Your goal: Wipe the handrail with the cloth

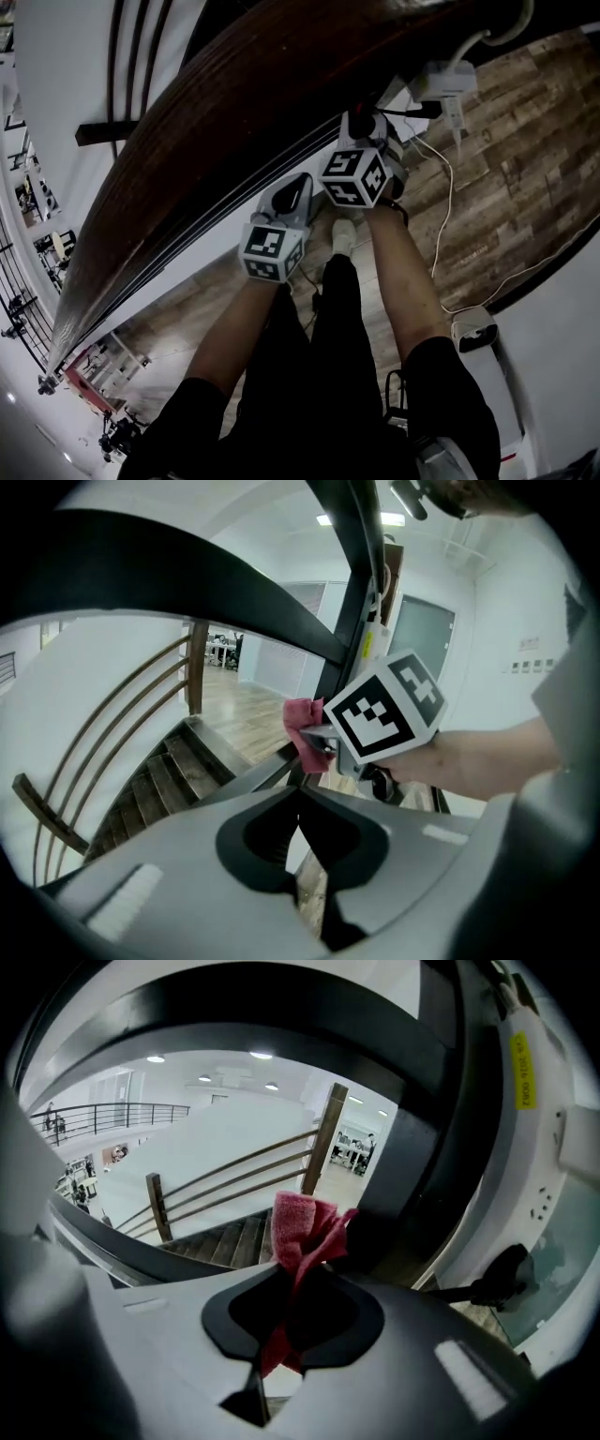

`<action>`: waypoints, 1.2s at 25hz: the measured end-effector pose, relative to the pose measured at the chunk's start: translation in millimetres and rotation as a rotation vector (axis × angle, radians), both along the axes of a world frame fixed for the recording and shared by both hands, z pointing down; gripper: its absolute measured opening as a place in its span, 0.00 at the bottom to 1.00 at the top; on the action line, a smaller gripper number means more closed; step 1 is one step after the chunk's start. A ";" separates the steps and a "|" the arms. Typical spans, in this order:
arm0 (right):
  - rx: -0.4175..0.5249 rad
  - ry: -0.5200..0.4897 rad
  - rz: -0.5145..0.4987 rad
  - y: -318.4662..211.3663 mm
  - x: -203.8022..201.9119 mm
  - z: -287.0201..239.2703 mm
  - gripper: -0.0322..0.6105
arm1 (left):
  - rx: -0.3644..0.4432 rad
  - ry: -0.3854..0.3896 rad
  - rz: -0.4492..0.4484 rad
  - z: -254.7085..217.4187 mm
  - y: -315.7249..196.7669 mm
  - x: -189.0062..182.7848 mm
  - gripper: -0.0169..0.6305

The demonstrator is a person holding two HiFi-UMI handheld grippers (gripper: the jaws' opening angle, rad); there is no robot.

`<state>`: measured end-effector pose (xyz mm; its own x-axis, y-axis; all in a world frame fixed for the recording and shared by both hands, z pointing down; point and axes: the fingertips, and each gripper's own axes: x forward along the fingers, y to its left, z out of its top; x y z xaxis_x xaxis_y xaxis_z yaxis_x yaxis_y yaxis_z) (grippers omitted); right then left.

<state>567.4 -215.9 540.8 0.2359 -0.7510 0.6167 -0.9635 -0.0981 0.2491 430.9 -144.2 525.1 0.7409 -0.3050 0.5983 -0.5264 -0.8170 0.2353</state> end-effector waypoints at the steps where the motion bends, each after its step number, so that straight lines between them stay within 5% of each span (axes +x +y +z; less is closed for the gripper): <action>1: 0.000 0.001 -0.003 0.7 -0.4 1.3 0.11 | 0.005 -0.005 -0.002 0.9 0.0 -4.8 0.03; 10: -0.020 -0.010 -0.019 0.9 -7.7 -1.5 0.11 | -0.002 0.020 -0.093 2.8 -8.0 -37.6 0.03; 30: -0.144 -0.048 -0.120 13.0 -93.8 16.9 0.11 | 0.030 0.029 -0.196 2.6 -10.5 -126.1 0.03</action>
<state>473.6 -202.9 557.7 0.1181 -0.6753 0.7281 -0.9773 0.0510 0.2058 304.8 -154.7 527.7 0.6825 -0.4625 0.5659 -0.6693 -0.7065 0.2299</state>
